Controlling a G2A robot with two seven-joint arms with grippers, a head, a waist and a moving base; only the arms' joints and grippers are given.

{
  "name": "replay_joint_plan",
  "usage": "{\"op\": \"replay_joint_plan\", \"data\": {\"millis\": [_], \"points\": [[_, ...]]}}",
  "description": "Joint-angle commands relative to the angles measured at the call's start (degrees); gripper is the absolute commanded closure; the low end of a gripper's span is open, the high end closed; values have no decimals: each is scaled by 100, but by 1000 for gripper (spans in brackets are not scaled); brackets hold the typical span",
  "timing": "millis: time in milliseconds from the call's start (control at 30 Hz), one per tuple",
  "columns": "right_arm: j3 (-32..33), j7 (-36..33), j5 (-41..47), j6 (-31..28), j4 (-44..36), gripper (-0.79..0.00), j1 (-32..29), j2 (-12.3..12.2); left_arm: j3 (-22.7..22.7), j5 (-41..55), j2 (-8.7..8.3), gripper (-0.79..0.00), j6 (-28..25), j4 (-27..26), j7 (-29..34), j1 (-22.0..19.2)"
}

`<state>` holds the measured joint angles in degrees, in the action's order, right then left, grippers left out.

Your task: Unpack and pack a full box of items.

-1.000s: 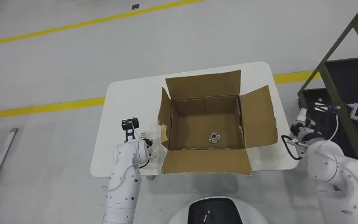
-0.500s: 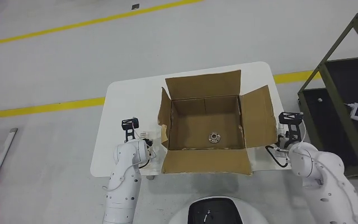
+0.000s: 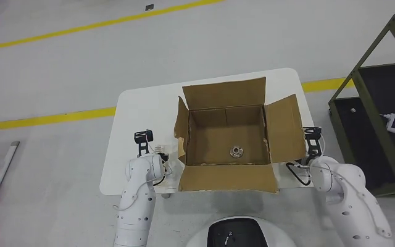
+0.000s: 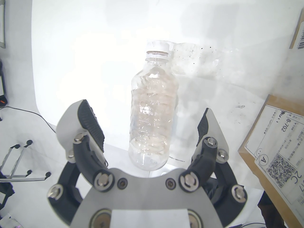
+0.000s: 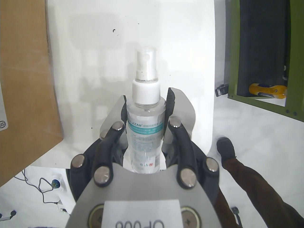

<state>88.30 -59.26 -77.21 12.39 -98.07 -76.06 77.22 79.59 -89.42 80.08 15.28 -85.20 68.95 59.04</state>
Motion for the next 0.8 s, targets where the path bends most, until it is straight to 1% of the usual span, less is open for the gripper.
{"op": "replay_joint_plan", "data": {"millis": [0,67,133,167,333,433,500,567,600,700,733,767], "points": [[-9,-3,-9,4,21,-505,22,-2,0,0,0,-785,0,0,0,0],[-6,-9,-35,16,41,-686,47,-6,0,0,0,-785,0,0,0,0],[23,-9,44,29,39,-730,66,-6,0,0,0,-785,0,0,0,0],[31,-8,16,20,39,-785,72,-11,0,0,0,-785,0,0,0,0],[239,52,231,205,-259,-785,77,-18,0,0,0,-785,0,0,0,0],[600,230,672,518,-622,-785,23,-14,0,0,0,-785,0,0,0,0],[876,471,949,807,-975,-785,-11,-8,0,0,0,-785,0,0,0,0],[1186,883,1420,1066,-1426,-548,-41,13,0,0,0,-785,0,0,0,0],[1304,1092,1735,1159,-1628,-391,-87,30,0,0,0,-785,0,0,0,0],[1621,1739,2662,1232,-2252,-369,-190,80,0,0,0,-785,0,0,0,0],[1690,1925,2864,1165,-2461,-280,-211,88,0,0,0,-785,0,0,0,0],[1721,2083,3040,1135,-2614,-215,-248,98,0,0,0,-785,0,0,0,0]]}}
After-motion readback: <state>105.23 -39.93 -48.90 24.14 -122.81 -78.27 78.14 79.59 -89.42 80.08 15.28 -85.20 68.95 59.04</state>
